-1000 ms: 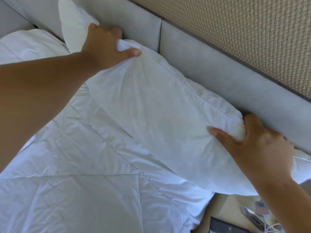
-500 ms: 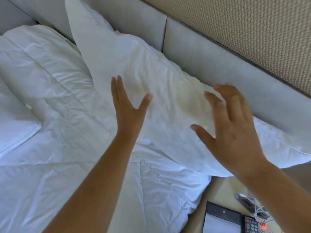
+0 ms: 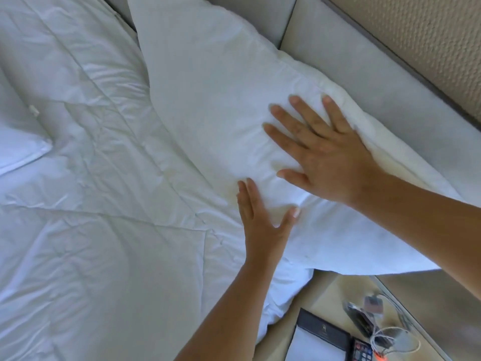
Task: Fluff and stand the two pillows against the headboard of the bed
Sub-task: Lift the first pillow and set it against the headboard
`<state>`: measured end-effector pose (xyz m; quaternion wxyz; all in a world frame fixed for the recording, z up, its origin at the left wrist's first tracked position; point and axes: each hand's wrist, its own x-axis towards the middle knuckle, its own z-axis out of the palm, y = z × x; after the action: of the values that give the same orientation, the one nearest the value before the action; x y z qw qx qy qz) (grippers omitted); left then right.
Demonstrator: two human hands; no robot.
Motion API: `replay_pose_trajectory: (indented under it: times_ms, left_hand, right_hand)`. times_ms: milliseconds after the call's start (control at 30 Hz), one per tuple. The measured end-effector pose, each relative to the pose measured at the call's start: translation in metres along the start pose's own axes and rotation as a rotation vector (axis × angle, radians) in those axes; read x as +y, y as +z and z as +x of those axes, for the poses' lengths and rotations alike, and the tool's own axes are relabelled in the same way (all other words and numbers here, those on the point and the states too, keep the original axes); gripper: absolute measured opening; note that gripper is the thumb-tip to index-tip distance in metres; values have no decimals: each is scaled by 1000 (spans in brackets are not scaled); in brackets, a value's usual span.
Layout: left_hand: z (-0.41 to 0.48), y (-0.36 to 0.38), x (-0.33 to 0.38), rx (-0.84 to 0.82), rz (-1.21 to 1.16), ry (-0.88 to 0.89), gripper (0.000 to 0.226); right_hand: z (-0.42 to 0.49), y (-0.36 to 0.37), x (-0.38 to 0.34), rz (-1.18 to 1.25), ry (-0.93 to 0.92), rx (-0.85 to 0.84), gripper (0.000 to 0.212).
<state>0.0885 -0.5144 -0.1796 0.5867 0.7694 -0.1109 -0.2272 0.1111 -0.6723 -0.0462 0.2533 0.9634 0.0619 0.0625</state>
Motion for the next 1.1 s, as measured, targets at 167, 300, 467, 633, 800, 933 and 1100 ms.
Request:
replay_pose_trajectory:
  times_ms: [167, 300, 467, 633, 800, 933, 1100]
  left_hand:
    - [-15, 27, -11, 25, -14, -124, 118]
    - [-39, 39, -30, -71, -77, -254, 113]
    - [-57, 24, -64, -240, -23, -261, 107]
    - [-44, -13, -55, -150, -102, -197, 113]
    - [-24, -6, -17, -167, -96, -135, 125]
    - [-39, 20, -13, -241, -93, -172, 126]
    - [-34, 38, -12, -224, -103, -177, 130]
  right_hand:
    - [5, 7, 11, 25, 29, 116, 73]
    - [6, 7, 11, 43, 37, 91, 75]
    - [8, 7, 5, 24, 47, 53, 74]
    - [13, -4, -6, 19, 60, -8, 74]
    - [26, -11, -12, 11, 34, -11, 83]
    - [23, -7, 6, 23, 33, -32, 87]
    - [25, 0, 10, 43, 19, -24, 86]
